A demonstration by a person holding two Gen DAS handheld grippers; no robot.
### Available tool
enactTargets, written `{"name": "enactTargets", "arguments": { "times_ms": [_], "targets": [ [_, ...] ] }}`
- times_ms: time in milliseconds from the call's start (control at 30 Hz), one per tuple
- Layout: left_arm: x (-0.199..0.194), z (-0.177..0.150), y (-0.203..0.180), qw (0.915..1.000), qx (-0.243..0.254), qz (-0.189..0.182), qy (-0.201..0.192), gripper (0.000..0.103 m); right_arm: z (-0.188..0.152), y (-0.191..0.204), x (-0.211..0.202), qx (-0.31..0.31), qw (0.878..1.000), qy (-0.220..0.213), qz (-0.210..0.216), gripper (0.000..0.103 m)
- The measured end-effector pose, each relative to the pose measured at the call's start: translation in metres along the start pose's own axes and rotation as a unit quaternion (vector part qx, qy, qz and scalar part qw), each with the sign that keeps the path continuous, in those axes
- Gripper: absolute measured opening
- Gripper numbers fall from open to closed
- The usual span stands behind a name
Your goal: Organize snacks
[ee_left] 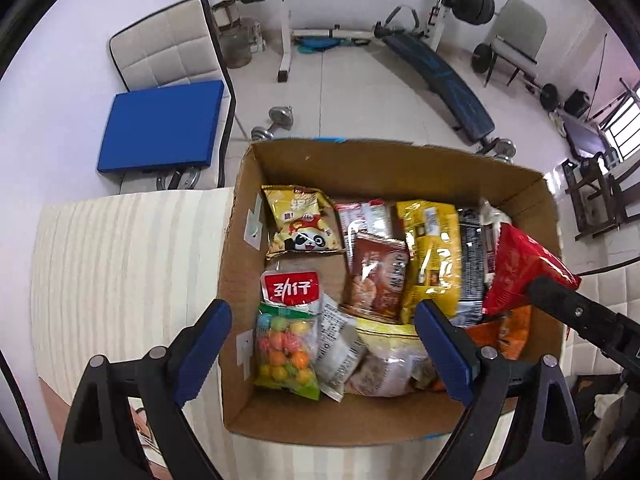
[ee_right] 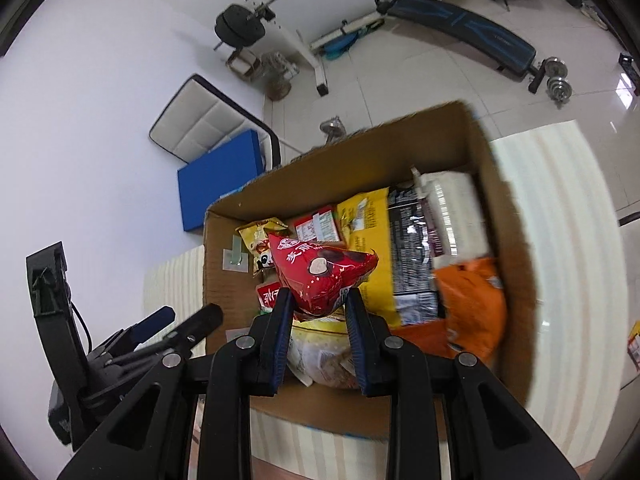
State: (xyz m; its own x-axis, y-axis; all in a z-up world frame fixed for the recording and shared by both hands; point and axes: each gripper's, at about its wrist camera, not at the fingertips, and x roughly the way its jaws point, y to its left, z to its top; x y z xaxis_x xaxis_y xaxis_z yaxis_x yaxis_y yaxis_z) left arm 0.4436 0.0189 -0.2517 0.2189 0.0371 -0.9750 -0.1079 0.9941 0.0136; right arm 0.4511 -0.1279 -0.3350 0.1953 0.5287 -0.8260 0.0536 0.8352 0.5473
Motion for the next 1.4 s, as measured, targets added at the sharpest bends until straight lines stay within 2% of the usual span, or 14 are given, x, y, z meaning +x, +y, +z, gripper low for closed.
{"name": "enactTargets", "arguments": {
  "times_ms": [200, 300, 367, 500, 567, 667, 733, 1100, 1400],
  "targets": [
    [0.021, 0.004, 0.01, 0.9998, -0.008, -0.006, 0.015, 0.094, 0.007, 0.002, 0.032, -0.004, 1.0, 0.023, -0.017, 0.03],
    [0.025, 0.006, 0.012, 0.9997, -0.011, -0.011, 0.019, 0.094, 0.01, -0.001, 0.039, -0.002, 0.999, 0.034, -0.028, 0.041],
    [0.026, 0.006, 0.013, 0.9996, -0.014, -0.014, 0.021, 0.094, 0.01, -0.004, 0.039, 0.002, 0.999, 0.038, -0.033, 0.061],
    [0.023, 0.004, 0.013, 0.9995, -0.013, -0.018, 0.022, 0.094, 0.006, -0.003, 0.032, -0.012, 0.997, 0.034, -0.073, 0.066],
    [0.019, 0.001, 0.012, 0.9996, -0.011, -0.017, 0.02, 0.094, 0.002, -0.003, 0.027, -0.021, 0.995, 0.031, -0.096, 0.078],
    [0.014, -0.003, 0.011, 0.9996, -0.008, -0.018, 0.019, 0.094, -0.005, -0.006, 0.013, -0.034, 0.991, 0.026, -0.126, 0.082],
    [0.009, -0.006, 0.011, 0.9997, -0.007, -0.018, 0.017, 0.094, -0.012, -0.008, 0.004, -0.041, 0.989, 0.024, -0.142, 0.091],
    [-0.042, -0.043, 0.005, 0.9997, -0.001, -0.023, -0.009, 0.094, -0.054, -0.01, -0.04, -0.057, 0.984, 0.005, -0.171, 0.094],
    [-0.103, -0.086, -0.004, 0.9981, 0.005, -0.024, -0.056, 0.094, -0.105, 0.009, -0.109, -0.086, 0.98, -0.046, -0.172, 0.094]
  ]
}}
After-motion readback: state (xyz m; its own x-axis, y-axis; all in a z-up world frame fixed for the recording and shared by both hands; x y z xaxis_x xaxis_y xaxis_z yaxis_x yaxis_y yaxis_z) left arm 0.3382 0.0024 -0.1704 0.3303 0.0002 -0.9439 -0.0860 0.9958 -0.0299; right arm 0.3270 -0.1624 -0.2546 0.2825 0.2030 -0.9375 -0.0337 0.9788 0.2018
